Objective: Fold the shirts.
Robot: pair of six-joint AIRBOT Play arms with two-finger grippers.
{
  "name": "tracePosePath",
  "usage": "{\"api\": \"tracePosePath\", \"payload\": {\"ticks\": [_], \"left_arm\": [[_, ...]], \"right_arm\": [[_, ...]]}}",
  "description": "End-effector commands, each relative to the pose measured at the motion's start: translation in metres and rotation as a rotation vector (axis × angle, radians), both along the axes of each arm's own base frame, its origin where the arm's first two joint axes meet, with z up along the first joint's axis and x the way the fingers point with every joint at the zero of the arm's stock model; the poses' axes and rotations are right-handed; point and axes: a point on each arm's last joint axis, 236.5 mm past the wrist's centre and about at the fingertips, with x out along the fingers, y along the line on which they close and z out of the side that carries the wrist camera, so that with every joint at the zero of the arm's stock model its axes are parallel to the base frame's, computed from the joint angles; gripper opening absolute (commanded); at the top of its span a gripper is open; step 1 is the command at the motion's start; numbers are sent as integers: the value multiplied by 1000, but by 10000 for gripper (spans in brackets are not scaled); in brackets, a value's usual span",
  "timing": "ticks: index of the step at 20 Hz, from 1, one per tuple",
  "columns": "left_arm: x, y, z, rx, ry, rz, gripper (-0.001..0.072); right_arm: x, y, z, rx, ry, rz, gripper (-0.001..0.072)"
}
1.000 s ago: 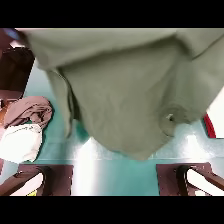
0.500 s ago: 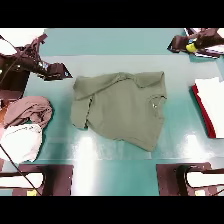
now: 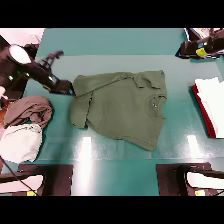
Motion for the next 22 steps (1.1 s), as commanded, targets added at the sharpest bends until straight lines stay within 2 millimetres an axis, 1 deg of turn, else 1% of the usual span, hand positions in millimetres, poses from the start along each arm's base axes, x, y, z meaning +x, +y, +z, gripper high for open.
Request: {"api": "tracePosePath", "payload": {"ticks": [1,2,4,6,9,12,14,18,20,21,22], "left_arm": [[-57,-6,-35,141,52,-100,542],[-67,-6,-45,183,53,-117,543],[-77,-6,-60,257,42,-148,544],[-84,-15,-70,268,35,-176,544],[-92,-31,-81,267,4,-231,544],[-95,-48,-88,282,-53,-299,544],[-97,-49,-90,328,-81,-353,544],[-94,-46,-98,379,-116,-363,544],[-94,-35,-103,431,-98,-373,543],[-91,-30,-105,456,-101,-373,544],[-90,-29,-107,464,-101,-364,543]], "right_arm": [[-30,0,-15,-5,50,7,449],[-39,0,-23,-4,66,5,449],[-54,0,-37,-2,88,2,449],[-66,-1,-46,0,92,-3,449],[-80,-1,-52,1,73,-12,449],[-88,-2,-50,2,33,-20,448],[-91,-2,-47,3,9,-25,448],[-93,-2,-42,3,-2,-24,448],[-93,-2,-42,4,-2,-25,448],[-93,-2,-42,3,-1,-24,447],[-93,-2,-42,4,-2,-24,448]]}}
